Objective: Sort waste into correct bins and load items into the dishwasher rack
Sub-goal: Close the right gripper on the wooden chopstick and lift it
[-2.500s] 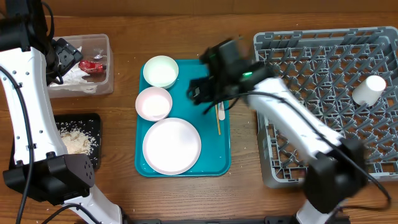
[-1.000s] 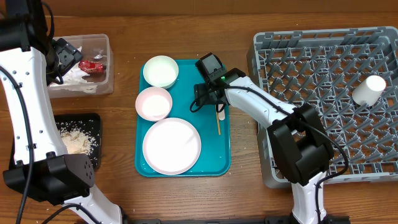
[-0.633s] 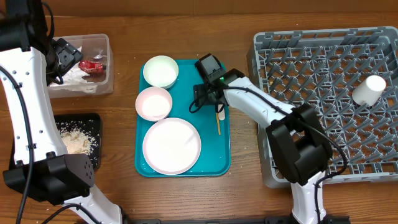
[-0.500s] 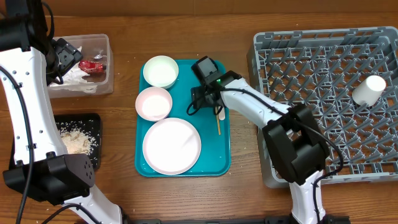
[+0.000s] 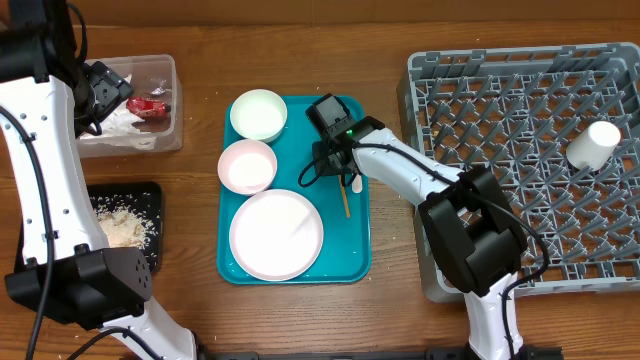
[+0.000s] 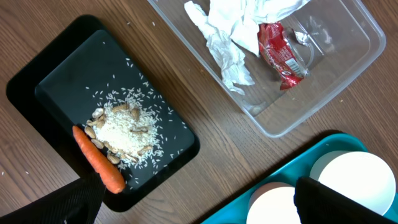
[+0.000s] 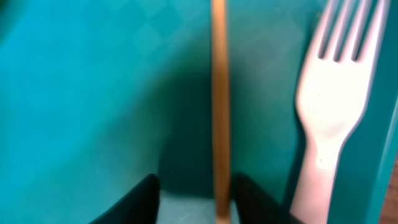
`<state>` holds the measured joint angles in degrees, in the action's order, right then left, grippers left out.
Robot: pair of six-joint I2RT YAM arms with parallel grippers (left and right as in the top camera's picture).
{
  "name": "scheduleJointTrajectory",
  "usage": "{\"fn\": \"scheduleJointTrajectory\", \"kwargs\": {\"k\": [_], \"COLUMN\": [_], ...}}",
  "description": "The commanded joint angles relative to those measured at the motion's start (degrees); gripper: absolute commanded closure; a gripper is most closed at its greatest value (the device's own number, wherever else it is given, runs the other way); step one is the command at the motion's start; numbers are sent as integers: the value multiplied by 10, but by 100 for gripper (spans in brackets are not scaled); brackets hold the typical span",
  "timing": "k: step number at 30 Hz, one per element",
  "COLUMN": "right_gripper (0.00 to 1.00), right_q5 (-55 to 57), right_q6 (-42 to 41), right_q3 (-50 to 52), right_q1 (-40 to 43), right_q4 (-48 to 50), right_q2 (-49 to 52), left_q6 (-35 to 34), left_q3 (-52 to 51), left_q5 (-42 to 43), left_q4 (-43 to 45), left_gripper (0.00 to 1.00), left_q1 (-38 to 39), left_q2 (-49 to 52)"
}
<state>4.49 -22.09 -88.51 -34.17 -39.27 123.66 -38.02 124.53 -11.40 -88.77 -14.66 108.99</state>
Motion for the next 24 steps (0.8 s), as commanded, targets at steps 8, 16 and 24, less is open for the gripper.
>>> {"fn": "scheduleJointTrajectory", "kwargs": {"k": [8, 16, 24], "right_gripper": [96, 96, 96], "right_q5": [-31, -33, -31], "right_q6": [-7, -6, 16], "right_q3": [-4, -110, -180], "right_q1": [-3, 3, 54], "right_q4": [-26, -146, -223], "right_q2": [5, -42, -117], "left_q6": [-12, -12, -12], "left_q3": [4, 5, 4], "left_q5": [-8, -8, -8], "left_q4": [-1, -1, -1], "left_gripper": [0, 0, 0], "left_q1": [1, 1, 1], "left_q2": [-1, -1, -1]}}
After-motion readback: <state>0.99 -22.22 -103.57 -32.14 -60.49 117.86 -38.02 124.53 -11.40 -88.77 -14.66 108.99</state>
